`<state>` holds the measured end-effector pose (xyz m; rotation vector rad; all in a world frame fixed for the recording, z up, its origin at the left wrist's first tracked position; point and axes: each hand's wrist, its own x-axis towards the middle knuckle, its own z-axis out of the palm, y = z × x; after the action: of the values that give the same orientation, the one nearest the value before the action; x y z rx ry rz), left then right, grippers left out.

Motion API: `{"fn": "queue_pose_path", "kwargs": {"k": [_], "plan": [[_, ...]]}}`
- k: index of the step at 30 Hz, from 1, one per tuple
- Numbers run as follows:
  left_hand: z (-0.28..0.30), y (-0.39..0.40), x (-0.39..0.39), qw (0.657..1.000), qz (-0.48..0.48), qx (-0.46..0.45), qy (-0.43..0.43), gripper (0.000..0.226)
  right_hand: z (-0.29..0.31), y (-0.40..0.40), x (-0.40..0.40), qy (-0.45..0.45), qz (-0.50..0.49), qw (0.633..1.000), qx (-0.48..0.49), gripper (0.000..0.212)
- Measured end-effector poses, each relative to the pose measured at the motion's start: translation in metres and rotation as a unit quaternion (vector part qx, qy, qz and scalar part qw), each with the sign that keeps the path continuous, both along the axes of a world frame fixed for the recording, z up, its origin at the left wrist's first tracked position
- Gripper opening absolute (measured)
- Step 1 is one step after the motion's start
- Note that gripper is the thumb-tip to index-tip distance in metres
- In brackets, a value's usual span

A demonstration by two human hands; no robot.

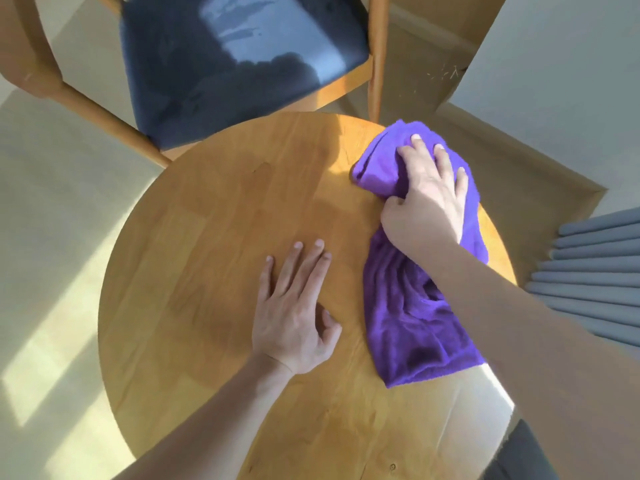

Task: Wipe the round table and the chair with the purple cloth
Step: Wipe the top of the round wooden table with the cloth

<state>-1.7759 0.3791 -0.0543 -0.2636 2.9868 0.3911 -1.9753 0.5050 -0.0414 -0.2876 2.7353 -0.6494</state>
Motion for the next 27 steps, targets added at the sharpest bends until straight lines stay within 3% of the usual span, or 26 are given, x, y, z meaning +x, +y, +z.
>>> {"fn": "queue_pose_path", "kwargs": {"k": [3, 6, 9, 13, 15, 19, 23, 25, 27], "plan": [[-0.001, -0.001, 0.0, 1.0, 0.003, 0.004, 0.001, 0.083, -0.003, -0.056, 0.01, 0.006, -0.05, 0.997, 0.064, 0.081], [-0.002, -0.002, 0.0, 1.0, -0.001, -0.003, -0.003, 0.071, -0.006, -0.087, 0.03, 0.047, 0.103, 0.991, 0.065, 0.077], [-0.003, -0.002, 0.0, 1.0, -0.002, -0.003, 0.0, 0.063, -0.006, -0.079, 0.034, 0.045, 0.26, 0.964, 0.029, 0.069], [-0.002, -0.003, -0.001, 1.0, -0.006, 0.002, -0.004, 0.079, -0.003, -0.041, 0.015, -0.007, 0.346, 0.937, -0.05, 0.074], [-0.001, -0.003, -0.003, 1.0, -0.008, 0.004, -0.007, 0.083, -0.004, -0.024, 0.002, 0.011, 0.327, 0.943, -0.056, 0.074], [0.0, -0.002, -0.002, 1.0, -0.007, 0.007, -0.013, 0.083, -0.006, -0.014, -0.003, 0.052, 0.159, 0.984, -0.064, 0.069], [-0.001, -0.002, -0.001, 1.0, -0.008, 0.011, -0.012, 0.08, -0.011, -0.052, 0.009, 0.074, 0.071, 0.995, -0.001, 0.07], [-0.001, -0.002, -0.001, 1.0, -0.005, 0.015, -0.007, 0.075, -0.013, -0.075, 0.011, 0.074, 0.068, 0.995, 0.018, 0.073], [-0.002, -0.003, 0.0, 1.0, 0.0, 0.019, -0.003, 0.072, -0.015, -0.09, 0.012, 0.079, 0.126, 0.989, 0.027, 0.071]]}}
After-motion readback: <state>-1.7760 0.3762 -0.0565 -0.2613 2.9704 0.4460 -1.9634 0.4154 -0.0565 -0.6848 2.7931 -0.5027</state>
